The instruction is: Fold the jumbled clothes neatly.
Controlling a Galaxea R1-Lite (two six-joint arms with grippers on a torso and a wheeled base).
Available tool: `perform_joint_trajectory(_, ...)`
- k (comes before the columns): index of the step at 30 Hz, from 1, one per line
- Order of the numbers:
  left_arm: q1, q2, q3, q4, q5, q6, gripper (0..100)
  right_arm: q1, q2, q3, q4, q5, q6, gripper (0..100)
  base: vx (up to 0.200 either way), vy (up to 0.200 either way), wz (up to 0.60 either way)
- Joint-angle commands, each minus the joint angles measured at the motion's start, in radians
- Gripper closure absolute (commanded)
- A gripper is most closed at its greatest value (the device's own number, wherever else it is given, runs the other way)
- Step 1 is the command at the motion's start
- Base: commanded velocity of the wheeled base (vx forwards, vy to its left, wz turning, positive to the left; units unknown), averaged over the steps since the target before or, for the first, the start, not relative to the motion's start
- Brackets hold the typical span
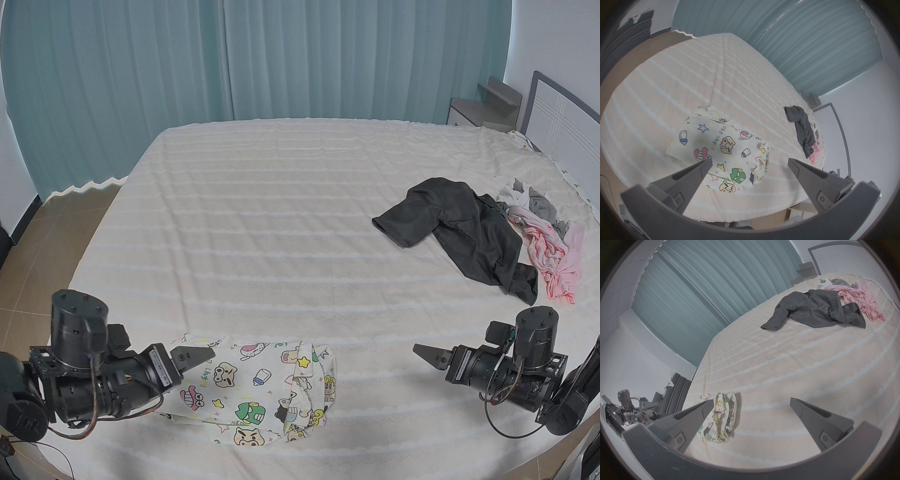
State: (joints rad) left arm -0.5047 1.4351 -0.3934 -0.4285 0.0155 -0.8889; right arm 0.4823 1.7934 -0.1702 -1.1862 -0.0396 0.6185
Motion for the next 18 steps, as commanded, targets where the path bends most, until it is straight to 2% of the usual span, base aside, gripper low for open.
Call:
perform_joint_trajectory(1, 0.035, -0.102, 0.068, -0.022, -0.003, -0.001, 0, 0.004, 0.003, 0.001, 0.0, 0.0, 0.0, 0, -0.2, 0.0, 0.0)
perform_joint_trajectory(3, 0.037, -0.122, 0.1, -0.052, -0.005, -0.001, 0, 0.01, 0.001, 0.009, -0.001, -0.002, -0.002, 0, -0.2, 0.0, 0.0)
perform_joint_trajectory(17, 0.055, -0.143, 0.146, -0.138, -0.008, -0.001, 0, 0.061, 0.054, 0.014, -0.001, -0.003, 0.001, 0, 0.0, 0.0, 0.0)
perform_joint_trajectory(18, 0.055, -0.145, 0.153, -0.141, -0.011, 0.001, 0, 0.062, 0.055, 0.014, -0.001, -0.003, 0.001, 0, 0.0, 0.2, 0.0)
